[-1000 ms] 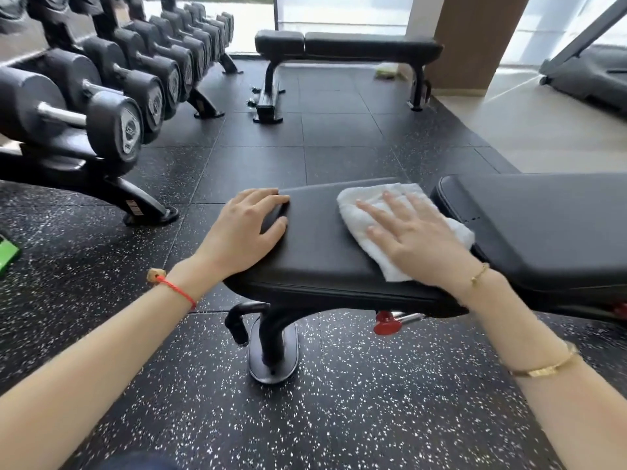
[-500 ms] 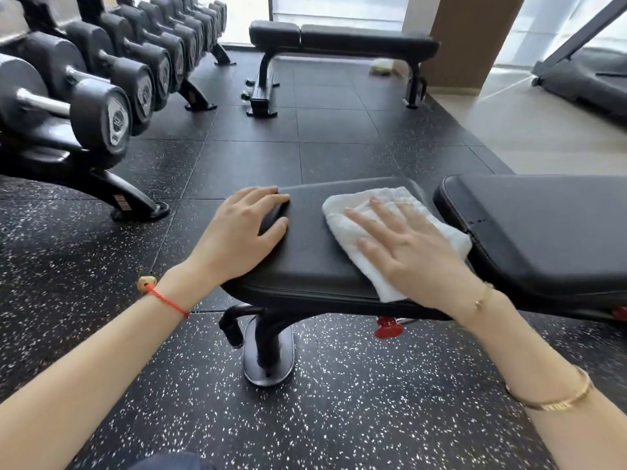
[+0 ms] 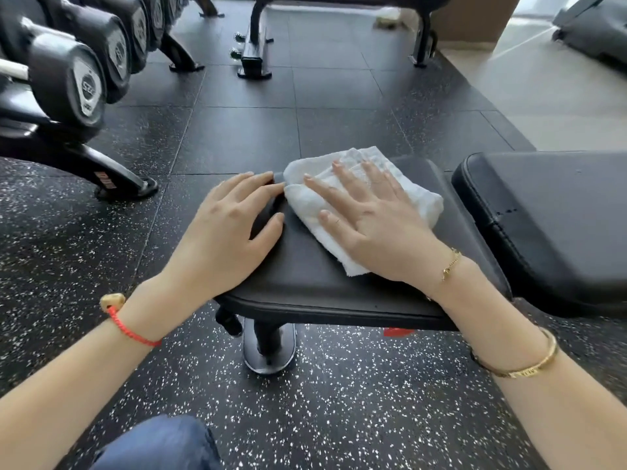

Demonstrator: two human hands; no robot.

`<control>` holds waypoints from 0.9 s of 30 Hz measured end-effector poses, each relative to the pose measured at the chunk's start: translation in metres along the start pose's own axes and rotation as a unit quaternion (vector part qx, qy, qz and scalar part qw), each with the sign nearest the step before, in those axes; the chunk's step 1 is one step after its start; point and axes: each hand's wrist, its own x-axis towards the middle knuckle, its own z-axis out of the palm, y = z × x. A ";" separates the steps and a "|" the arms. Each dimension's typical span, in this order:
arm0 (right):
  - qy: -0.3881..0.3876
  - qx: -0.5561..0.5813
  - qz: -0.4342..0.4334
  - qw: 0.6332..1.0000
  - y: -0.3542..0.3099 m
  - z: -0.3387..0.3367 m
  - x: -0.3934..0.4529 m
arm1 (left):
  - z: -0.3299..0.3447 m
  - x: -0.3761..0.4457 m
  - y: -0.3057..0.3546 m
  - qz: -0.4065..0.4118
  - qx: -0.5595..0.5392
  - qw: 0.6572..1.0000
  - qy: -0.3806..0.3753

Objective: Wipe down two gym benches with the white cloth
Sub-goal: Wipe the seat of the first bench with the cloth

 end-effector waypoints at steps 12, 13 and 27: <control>0.001 -0.028 0.195 0.980 0.008 -0.007 -0.009 | -0.002 -0.001 0.008 -0.025 -0.017 0.999 0.034; 0.012 -0.031 0.169 0.985 -0.006 -0.002 -0.015 | -0.001 -0.001 0.008 -0.033 -0.024 0.998 0.040; 0.052 -0.066 0.136 0.987 -0.046 0.011 -0.047 | -0.003 -0.004 0.007 -0.043 -0.059 0.996 0.047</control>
